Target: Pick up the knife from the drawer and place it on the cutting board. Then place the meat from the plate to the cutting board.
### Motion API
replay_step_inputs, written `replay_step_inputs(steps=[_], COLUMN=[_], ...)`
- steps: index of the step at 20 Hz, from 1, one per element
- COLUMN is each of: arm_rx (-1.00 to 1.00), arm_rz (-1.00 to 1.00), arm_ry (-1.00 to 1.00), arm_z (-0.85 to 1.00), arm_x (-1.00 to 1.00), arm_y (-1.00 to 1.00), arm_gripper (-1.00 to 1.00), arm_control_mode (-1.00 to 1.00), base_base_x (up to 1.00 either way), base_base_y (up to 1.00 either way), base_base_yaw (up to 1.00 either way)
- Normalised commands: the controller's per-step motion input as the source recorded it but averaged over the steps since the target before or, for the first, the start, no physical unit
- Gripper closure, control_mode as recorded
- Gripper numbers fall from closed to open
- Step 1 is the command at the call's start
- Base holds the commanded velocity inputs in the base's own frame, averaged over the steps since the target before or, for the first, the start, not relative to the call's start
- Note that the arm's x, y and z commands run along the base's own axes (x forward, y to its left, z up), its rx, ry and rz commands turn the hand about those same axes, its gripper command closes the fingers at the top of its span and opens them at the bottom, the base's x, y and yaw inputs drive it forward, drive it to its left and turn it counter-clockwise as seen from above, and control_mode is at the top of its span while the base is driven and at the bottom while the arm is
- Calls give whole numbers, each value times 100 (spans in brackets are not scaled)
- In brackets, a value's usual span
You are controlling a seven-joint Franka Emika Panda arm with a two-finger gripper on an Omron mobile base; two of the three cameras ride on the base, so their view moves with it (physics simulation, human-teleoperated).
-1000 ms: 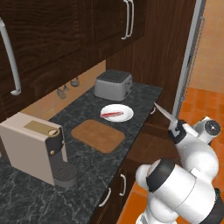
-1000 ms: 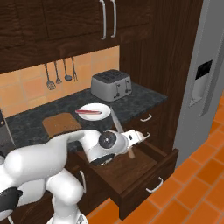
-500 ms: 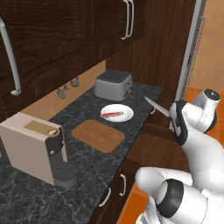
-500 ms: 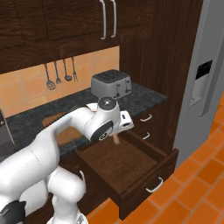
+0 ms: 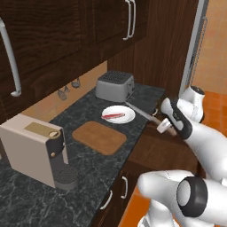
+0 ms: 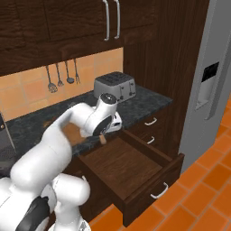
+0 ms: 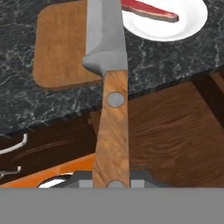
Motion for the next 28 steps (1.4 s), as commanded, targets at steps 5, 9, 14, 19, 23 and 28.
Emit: replay_step_inputs(steps=[5, 9, 14, 19, 23, 28], arm_rx=[-1, -1, -3, -3, -2, -6], arm_rz=[1, -3, -11, -10, -1, 0], arm_ry=[3, -2, -1, 0, 0, 0], arm_z=[-40, -49, -34, -10, -24, -37], arm_x=[67, 56, 31, 31, 39, 32], arm_y=[99, 91, 86, 56, 11, 34], arm_gripper=[100, 100, 100, 100, 100, 100], arm_control_mode=[-100, -100, -100, -100, -100, -100], base_base_x=[0, 0, 0, 0, 0, 0], base_base_y=[0, 0, 0, 0, 0, 0], base_base_yaw=[0, 0, 0, 0, 0, 0])
